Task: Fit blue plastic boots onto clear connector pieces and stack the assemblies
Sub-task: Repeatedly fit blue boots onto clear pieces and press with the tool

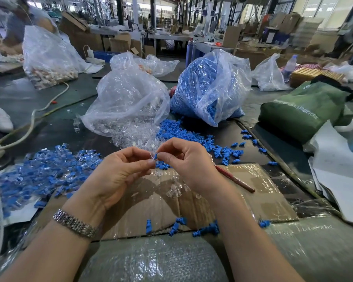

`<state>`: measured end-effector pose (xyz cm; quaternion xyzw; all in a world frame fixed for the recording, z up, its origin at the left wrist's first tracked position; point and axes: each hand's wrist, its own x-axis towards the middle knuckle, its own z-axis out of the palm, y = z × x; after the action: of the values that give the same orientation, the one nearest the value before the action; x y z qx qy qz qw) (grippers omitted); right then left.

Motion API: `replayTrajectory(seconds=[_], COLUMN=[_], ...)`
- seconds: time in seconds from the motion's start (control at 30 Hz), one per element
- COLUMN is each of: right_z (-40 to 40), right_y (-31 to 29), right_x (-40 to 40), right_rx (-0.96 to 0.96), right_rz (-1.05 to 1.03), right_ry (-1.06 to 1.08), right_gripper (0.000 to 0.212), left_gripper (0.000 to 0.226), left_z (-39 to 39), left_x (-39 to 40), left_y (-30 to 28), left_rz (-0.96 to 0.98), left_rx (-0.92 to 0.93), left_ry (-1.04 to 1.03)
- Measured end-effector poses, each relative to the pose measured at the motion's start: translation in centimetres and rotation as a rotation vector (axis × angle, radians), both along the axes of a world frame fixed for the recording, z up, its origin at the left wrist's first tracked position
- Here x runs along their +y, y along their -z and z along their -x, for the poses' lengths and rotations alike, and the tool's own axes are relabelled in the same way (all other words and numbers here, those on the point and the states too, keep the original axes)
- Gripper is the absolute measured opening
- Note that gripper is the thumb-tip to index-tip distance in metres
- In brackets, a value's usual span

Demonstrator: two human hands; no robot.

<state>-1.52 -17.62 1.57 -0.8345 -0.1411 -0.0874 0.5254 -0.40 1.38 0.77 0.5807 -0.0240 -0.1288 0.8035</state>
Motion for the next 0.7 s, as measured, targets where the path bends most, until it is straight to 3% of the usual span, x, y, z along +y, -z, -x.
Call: replayTrajectory(seconds=[0.17,0.5,0.7], right_z=[0.3,0.6,1.0], right_y=[-0.3,-0.7,-1.1], right_x=[-0.2,-0.3,-0.3], right_rx=[-0.018,-0.122,-0.089], right_rz=[0.031,0.065,0.065], right_ry=[-0.035,-0.081,-0.070], right_gripper=[0.003,0.006,0.005], left_gripper=[0.016,0.027,0.035], left_z=[0.3,0.4,0.4], left_x=[-0.1,-0.2,-0.1], left_y=[-0.4,-0.1,-0.1], left_rz=[0.101,-0.014,-0.041], left_rx=[0.003,-0.082,-0.122], left_ry=[0.033,0.012,0.027])
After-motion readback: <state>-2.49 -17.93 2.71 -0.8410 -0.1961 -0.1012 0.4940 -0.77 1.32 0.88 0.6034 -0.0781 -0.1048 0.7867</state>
